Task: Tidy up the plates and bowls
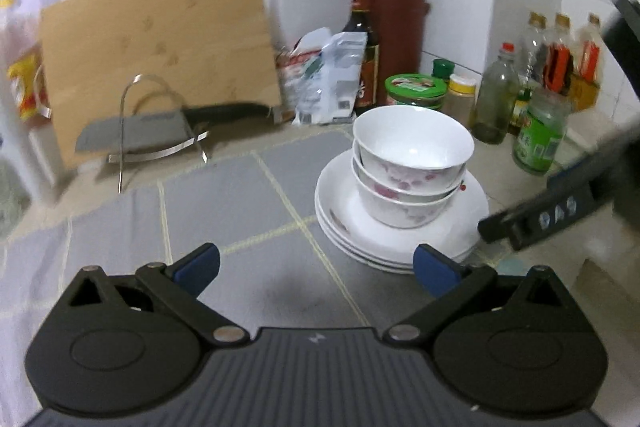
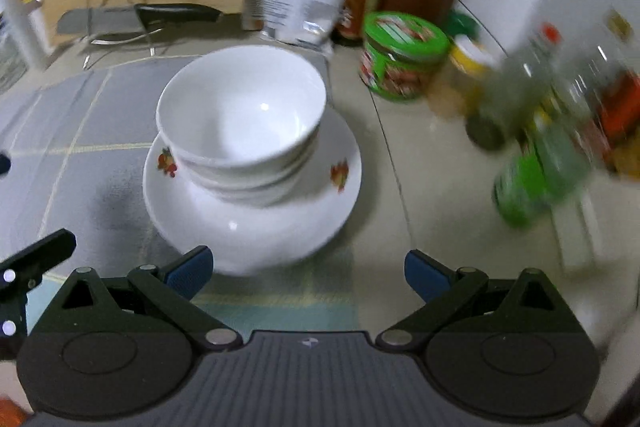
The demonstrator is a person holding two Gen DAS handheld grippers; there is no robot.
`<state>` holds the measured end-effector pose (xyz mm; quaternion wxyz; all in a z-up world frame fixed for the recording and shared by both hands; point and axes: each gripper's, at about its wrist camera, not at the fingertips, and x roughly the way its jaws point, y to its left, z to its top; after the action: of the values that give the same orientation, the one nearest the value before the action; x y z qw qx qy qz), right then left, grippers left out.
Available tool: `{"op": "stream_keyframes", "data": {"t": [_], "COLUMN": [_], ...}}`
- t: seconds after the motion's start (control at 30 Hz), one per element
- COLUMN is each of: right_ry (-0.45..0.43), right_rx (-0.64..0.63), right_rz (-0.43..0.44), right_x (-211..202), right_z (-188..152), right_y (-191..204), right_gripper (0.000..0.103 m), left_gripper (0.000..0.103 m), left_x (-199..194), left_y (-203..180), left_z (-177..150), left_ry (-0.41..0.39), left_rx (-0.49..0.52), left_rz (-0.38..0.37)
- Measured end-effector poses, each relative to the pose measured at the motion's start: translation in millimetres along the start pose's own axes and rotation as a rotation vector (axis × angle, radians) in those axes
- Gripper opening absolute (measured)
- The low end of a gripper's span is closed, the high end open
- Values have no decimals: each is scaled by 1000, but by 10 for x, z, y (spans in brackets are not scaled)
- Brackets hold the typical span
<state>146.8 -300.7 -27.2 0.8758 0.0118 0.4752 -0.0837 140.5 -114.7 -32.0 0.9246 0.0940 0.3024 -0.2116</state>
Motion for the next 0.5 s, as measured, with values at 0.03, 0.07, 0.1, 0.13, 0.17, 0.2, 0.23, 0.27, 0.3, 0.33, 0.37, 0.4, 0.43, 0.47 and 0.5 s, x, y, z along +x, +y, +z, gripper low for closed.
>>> {"op": "stream_keyframes", "data": {"t": [0.03, 0.07, 0.1, 0.13, 0.17, 0.2, 0.23, 0.27, 0.3, 0.33, 0.37, 0.4, 0.43, 0.47, 0.5], "right_ry": [1, 1, -6, -8, -10, -20, -31, -42, -56, -68, -77, -88, -95, -101, -105], "right_rx": [21, 39, 53, 65, 78, 84, 88, 90, 91, 90, 90, 91, 90, 92, 99], "right_rz": [-13, -20, -21, -21, -17, -12, -12, -15, -18, -21, -25, -30, -36, -36, -34], "right_x": [-37, -74, -124, -160, -181, -220, -275, -340, -395, -455, -485, -523, -547, -568, -585], "right_z": [-68, -112, -157, -194, -211, -225, -246, -272, -291, -311, -314, -327, -332, -339, -345], "right_y": [26, 61, 91, 120, 158, 189, 204, 221, 234, 249, 262, 268, 276, 275, 271], "right_gripper": [103, 103, 103, 103, 103, 103, 103, 103, 103, 103, 103, 103, 103, 103, 103], "left_gripper": [102, 102, 102, 102, 102, 102, 102, 102, 102, 102, 102, 102, 102, 102, 102], "left_x": [-30, -60, -86, -113, -140, -171, -207, -245, -287, -317, -345, -365, -388, -406, -426], "left_y": [30, 52, 62, 67, 71, 63, 59, 52, 49, 41, 32, 21, 11, 3, -3], "left_z": [-18, -29, -34, -38, -43, -52, -54, -54, -55, -48, -41, -33, -25, -13, -6], "left_ry": [5, 12, 20, 28, 35, 38, 36, 33, 35, 36, 32, 30, 27, 24, 20], "left_rx": [-17, -31, -39, -42, -42, -36, -26, -22, -19, -15, -9, -4, 3, 9, 13], "left_rz": [-7, -10, -10, -10, -9, -5, 2, 7, 6, 2, 5, 17, 28, 27, 23]}}
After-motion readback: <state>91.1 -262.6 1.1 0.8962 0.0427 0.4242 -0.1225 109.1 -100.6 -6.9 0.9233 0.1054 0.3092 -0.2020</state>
